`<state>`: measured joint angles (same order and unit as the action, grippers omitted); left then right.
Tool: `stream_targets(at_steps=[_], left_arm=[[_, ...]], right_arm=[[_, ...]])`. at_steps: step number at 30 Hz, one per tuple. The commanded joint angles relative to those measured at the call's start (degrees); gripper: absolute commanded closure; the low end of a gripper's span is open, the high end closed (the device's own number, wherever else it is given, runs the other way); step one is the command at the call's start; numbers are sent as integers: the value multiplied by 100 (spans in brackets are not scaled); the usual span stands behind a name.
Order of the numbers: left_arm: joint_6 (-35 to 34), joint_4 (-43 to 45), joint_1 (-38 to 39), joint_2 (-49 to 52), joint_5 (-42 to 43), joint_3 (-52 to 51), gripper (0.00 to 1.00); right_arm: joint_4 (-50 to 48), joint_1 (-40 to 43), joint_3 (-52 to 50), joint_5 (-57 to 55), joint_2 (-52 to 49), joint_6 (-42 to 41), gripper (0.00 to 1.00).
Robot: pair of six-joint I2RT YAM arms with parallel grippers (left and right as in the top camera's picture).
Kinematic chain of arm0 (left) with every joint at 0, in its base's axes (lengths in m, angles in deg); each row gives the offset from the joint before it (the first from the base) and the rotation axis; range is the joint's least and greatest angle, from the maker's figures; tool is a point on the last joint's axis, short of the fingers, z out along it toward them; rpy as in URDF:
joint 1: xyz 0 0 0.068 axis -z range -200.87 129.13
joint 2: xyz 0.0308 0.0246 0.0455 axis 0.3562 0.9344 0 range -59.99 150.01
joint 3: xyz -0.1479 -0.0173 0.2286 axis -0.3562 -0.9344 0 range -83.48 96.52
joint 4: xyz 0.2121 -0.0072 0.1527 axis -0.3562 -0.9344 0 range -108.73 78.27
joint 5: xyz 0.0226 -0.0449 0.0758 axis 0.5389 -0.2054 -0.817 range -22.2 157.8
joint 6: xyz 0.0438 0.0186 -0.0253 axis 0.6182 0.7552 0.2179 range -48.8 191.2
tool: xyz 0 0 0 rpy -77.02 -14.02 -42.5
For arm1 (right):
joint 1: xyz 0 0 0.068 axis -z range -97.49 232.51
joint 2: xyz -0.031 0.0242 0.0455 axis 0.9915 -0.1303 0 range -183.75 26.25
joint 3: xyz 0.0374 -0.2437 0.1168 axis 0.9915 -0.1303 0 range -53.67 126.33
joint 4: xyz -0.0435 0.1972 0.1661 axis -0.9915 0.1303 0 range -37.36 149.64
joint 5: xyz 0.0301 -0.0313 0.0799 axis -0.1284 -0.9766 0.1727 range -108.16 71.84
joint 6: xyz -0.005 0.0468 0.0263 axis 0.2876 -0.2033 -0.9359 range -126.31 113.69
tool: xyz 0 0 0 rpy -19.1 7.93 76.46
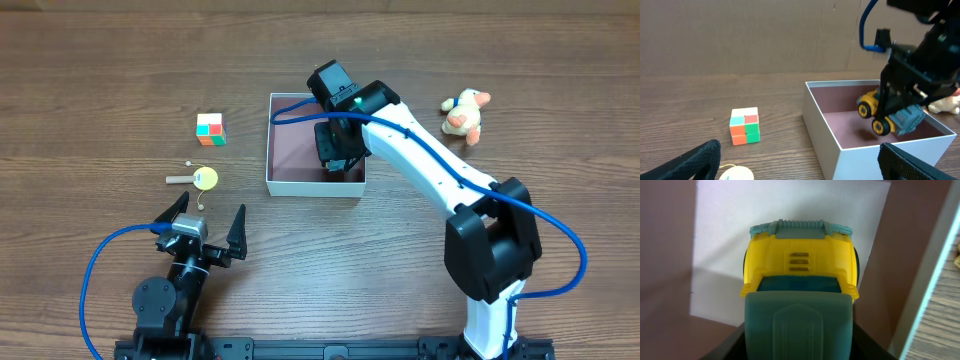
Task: Pack container
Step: 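Lower the truck into the box and open the right gripper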
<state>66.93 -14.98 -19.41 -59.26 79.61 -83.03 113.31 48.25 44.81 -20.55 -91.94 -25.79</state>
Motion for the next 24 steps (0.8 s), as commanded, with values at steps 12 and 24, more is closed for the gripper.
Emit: stream_targets(at_steps=[12, 24], left_arm=[[44, 7, -35, -48, 24, -17, 0], [44, 7, -35, -48, 24, -17, 0]], right_arm=[[39, 98, 168, -208, -142, -55, 48], [103, 105, 304, -181, -142, -52, 35]])
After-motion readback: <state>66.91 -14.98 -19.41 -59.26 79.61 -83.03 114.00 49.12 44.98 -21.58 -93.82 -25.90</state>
